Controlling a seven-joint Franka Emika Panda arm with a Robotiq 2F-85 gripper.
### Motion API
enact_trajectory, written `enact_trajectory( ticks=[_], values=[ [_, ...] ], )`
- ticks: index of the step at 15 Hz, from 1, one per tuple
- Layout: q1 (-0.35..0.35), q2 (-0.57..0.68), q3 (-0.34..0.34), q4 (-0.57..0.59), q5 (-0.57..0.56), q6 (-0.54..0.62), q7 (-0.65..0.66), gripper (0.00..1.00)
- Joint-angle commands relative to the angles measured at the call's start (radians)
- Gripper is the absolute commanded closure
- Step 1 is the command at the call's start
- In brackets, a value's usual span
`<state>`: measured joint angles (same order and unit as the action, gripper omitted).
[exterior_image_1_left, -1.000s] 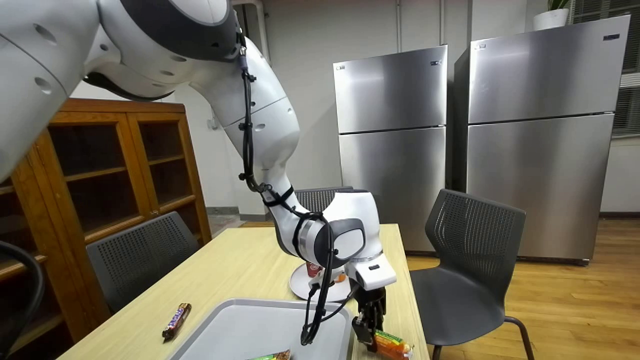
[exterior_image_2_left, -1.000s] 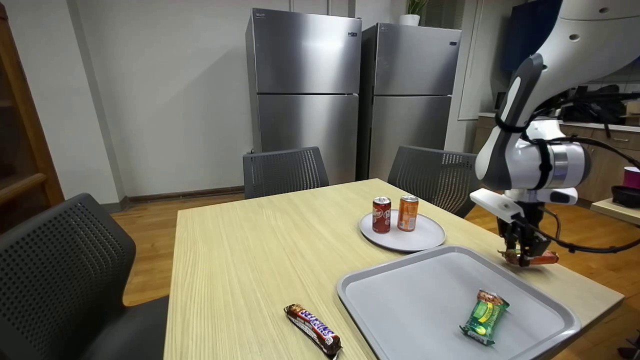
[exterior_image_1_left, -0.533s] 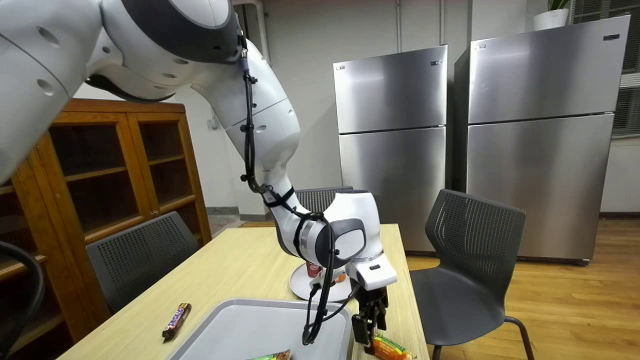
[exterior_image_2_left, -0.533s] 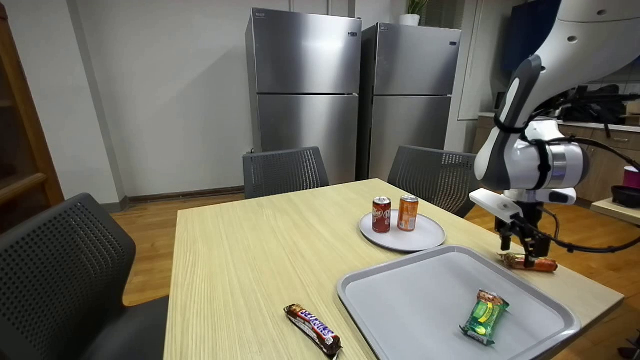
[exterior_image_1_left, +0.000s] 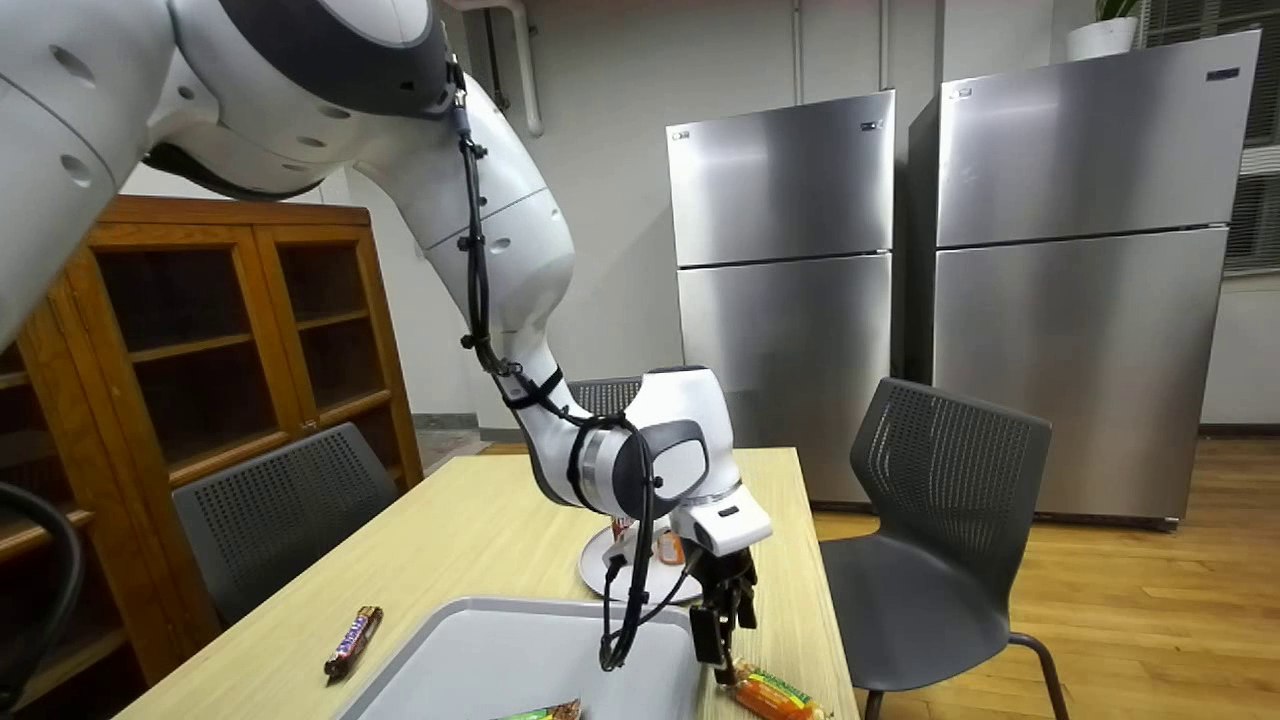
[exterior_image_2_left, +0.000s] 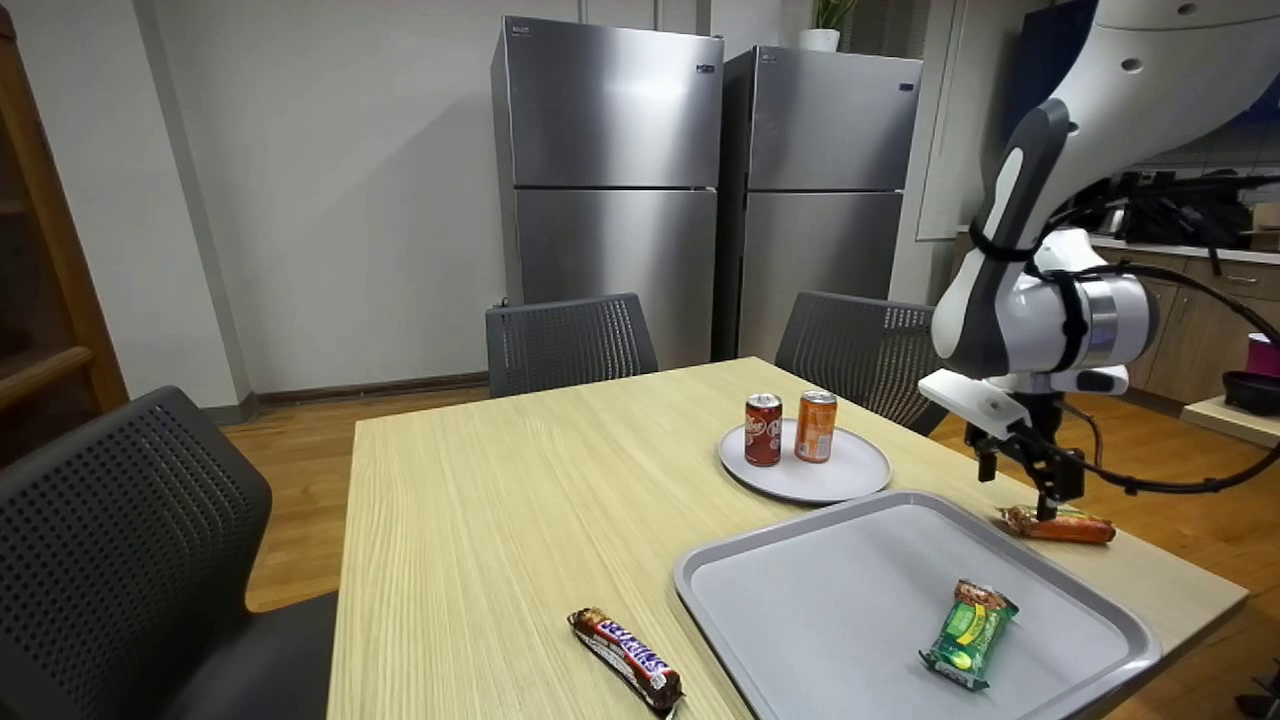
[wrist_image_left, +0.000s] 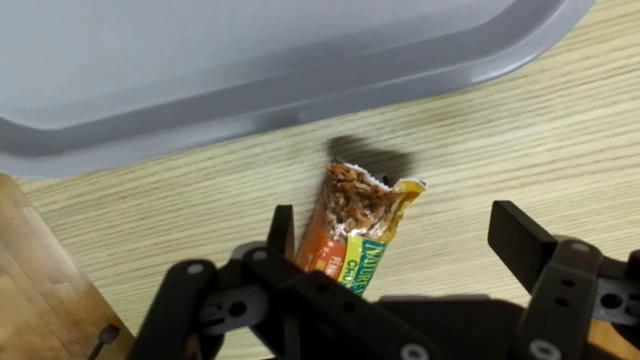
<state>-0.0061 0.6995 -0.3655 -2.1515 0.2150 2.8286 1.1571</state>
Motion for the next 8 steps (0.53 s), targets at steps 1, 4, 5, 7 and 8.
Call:
enact_trajectory(
  ticks=[1, 4, 5, 7, 8],
  values=[
    [0.082, -0.099, -0.048, -0.101, -0.060, 0.027, -0.010, 0.00],
    [0.130, -0.160, -0.058, -0.162, -0.099, 0.040, -0.020, 0.00],
    [0.143, -0.169, -0.059, -0.174, -0.110, 0.040, -0.015, 0.00],
    [0.157, -0.187, -0.041, -0.197, -0.128, 0.036, -0.021, 0.00],
    [0.156, -0.197, -0.020, -0.212, -0.134, 0.042, -0.038, 0.00]
  ],
)
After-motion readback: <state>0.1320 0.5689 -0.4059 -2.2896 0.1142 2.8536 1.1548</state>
